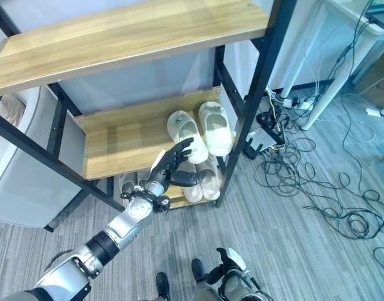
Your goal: Arrange the slippers neatly on the shoe rack.
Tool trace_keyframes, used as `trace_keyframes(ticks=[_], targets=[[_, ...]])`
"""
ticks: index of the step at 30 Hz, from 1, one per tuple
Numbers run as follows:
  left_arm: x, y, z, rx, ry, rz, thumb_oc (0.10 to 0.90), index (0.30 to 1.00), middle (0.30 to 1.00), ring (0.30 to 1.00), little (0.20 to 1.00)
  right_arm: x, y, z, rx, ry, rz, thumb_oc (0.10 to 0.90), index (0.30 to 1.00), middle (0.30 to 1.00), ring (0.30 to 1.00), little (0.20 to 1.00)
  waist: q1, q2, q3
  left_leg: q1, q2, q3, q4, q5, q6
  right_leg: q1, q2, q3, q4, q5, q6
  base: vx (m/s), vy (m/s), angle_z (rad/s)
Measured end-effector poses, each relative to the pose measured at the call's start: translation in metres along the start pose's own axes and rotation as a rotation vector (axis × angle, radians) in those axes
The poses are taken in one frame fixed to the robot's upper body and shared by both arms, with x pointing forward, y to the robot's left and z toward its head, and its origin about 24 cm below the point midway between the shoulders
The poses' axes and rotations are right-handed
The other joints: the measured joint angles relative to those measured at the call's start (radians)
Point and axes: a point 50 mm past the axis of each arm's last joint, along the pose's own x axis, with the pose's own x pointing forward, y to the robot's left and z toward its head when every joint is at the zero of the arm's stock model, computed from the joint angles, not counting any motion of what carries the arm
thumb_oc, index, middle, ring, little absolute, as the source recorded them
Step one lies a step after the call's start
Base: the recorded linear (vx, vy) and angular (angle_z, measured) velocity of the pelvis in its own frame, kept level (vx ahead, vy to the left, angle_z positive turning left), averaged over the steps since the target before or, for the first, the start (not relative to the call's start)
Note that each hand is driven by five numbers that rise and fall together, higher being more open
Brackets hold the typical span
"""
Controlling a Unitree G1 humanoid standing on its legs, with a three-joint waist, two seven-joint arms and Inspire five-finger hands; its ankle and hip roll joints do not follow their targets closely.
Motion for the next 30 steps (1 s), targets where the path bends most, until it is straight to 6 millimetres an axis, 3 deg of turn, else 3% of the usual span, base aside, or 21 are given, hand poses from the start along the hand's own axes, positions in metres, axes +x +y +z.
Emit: trace_keyframes(ticks=[10,18,24,30], targets=[[0.011,0.026,0.018,0.010,-0.050,0.142,0.800,0.900,0.900,0.900,0.900,0.000,0.000,0.001,0.011,-0.001,-0.002,0.800,0.900,0.900,0.900,0.900,-0.001,0.001,0.008,-0.036,-0.001,0.002,0.000,0.000,0.000,-0.038,0.000,0.003,0.000,0.001,0.000,-0.01,0.005,0.00],[0.028,0.038,0.037,0.058,-0.083,0.188,0.800,0.900,0.900,0.900,0.900,0.004,-0.009,0.010,0.020,-0.023,-0.023,0.800,0.900,0.900,0.900,0.900,-0.001,0.013,0.056,-0.067,0.000,0.007,0.000,0.001,0.000,-0.071,0.001,0.006,0.001,0.010,-0.007,0.00,0.002,-0.01],[0.040,0.048,0.052,0.106,-0.105,0.228,0.800,0.900,0.900,0.900,0.900,0.006,-0.012,0.019,0.009,-0.051,-0.027,0.800,0.900,0.900,0.900,0.900,-0.002,0.003,0.071,-0.083,0.000,0.015,0.000,0.001,0.000,-0.093,0.001,0.018,0.001,0.009,-0.006,-0.02,0.011,-0.05],[0.050,0.055,0.081,0.132,-0.179,0.258,0.800,0.900,0.900,0.900,0.900,0.007,-0.014,0.023,0.015,-0.069,-0.034,0.800,0.900,0.900,0.900,0.900,-0.004,-0.005,0.086,-0.120,-0.001,0.030,0.000,0.002,-0.001,-0.134,0.002,0.033,0.001,0.018,-0.001,0.01,0.015,-0.07]])
